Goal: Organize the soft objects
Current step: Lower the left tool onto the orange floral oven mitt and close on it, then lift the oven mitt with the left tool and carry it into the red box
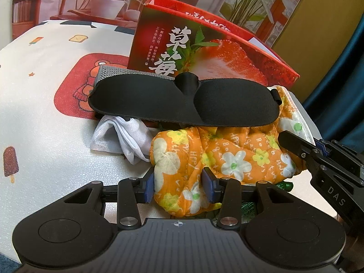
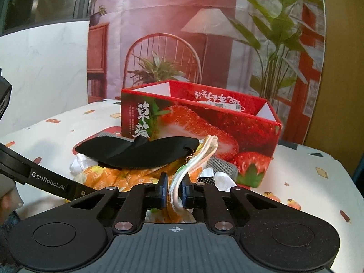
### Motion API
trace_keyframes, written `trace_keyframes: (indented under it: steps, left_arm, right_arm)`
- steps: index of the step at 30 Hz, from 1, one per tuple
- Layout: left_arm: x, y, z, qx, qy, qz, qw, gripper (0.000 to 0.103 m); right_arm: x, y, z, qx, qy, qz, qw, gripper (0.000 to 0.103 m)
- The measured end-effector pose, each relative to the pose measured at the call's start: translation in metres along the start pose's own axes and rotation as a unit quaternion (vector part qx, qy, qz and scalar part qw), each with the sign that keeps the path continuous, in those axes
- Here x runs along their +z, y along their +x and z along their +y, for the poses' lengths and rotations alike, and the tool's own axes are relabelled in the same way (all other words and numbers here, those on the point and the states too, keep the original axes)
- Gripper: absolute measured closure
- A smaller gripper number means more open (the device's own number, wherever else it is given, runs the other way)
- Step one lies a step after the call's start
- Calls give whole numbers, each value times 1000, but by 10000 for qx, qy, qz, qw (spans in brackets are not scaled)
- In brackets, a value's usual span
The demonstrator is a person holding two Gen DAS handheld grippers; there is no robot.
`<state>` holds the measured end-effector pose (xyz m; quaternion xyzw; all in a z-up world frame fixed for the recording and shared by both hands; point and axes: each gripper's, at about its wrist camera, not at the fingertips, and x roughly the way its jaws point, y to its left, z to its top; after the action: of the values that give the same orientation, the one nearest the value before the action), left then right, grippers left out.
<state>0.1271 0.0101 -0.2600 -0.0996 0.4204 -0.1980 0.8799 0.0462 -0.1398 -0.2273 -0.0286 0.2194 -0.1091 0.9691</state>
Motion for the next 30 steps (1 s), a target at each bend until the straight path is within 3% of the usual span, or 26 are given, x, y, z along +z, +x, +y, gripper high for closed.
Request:
trace_keyframes:
  steps: [12, 30]
  left_arm:
    - [8, -34, -19, 51, 463, -562, 9973, 87]
    - [55, -102, -62, -317, 1157, -1735, 9775, 90]
  right_arm:
    - [-1, -1, -19, 75, 588, 84, 9982, 95]
    - [50, -46, -51, 35, 942, -824, 9921, 96]
